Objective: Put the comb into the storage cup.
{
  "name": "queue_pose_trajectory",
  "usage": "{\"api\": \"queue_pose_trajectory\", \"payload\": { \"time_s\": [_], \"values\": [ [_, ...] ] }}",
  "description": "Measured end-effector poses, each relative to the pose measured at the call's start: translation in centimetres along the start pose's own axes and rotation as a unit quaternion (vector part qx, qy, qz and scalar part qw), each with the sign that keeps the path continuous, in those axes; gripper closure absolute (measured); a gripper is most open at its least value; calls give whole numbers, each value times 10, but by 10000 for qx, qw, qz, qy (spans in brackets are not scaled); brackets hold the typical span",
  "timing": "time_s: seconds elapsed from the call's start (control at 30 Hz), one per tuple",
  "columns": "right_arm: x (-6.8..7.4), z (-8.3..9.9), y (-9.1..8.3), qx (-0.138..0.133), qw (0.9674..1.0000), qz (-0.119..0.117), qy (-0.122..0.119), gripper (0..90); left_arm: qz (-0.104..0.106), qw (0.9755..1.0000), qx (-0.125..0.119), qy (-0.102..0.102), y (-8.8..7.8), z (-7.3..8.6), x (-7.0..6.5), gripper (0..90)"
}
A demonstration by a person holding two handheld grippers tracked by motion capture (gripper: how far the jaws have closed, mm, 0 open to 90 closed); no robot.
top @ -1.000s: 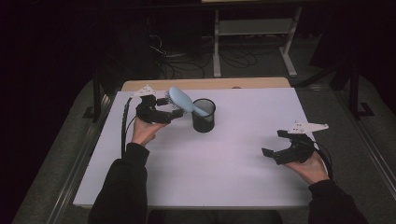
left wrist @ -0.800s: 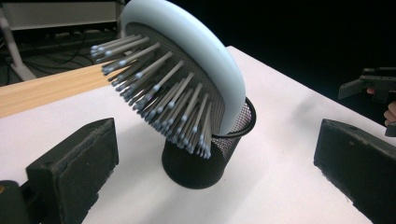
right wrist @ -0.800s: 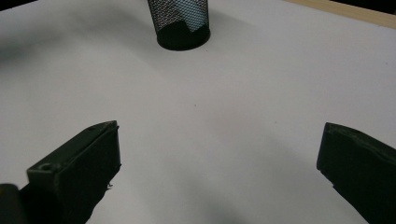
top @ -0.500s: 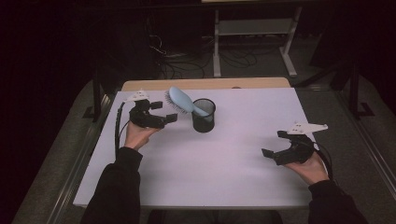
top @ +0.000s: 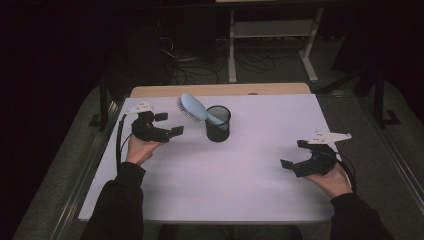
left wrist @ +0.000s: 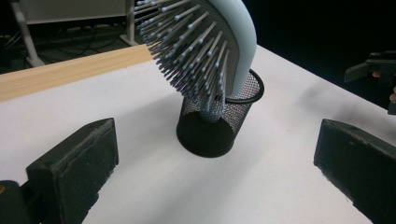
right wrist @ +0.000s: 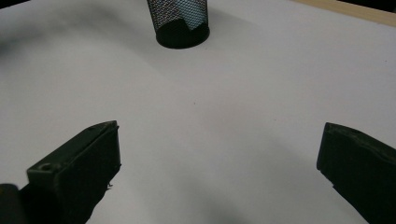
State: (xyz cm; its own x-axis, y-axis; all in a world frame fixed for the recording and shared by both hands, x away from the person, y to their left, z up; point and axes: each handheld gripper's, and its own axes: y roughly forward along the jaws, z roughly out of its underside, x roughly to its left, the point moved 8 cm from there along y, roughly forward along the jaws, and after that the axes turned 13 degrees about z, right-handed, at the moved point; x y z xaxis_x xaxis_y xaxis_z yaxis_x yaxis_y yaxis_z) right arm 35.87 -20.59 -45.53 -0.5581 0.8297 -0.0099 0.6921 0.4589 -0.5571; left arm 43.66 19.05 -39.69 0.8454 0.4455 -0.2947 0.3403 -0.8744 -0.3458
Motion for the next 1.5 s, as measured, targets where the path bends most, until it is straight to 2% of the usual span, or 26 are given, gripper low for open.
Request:
{"api": "queue_pose_trajectory", "payload": {
  "time_s": [0.67,1.1,1.5],
  "values": [
    [-1,1,1,30,10000,25,-11,0,-121,9999,-3,-93,-24,18,2,0],
    [0,3,2,72,10000,19,-34,0,-192,9998,41,-43,-35,28,-2,0],
    [0,5,3,109,9999,33,-55,0,-400,9991,-89,-60,-55,42,2,0]
  ]
}}
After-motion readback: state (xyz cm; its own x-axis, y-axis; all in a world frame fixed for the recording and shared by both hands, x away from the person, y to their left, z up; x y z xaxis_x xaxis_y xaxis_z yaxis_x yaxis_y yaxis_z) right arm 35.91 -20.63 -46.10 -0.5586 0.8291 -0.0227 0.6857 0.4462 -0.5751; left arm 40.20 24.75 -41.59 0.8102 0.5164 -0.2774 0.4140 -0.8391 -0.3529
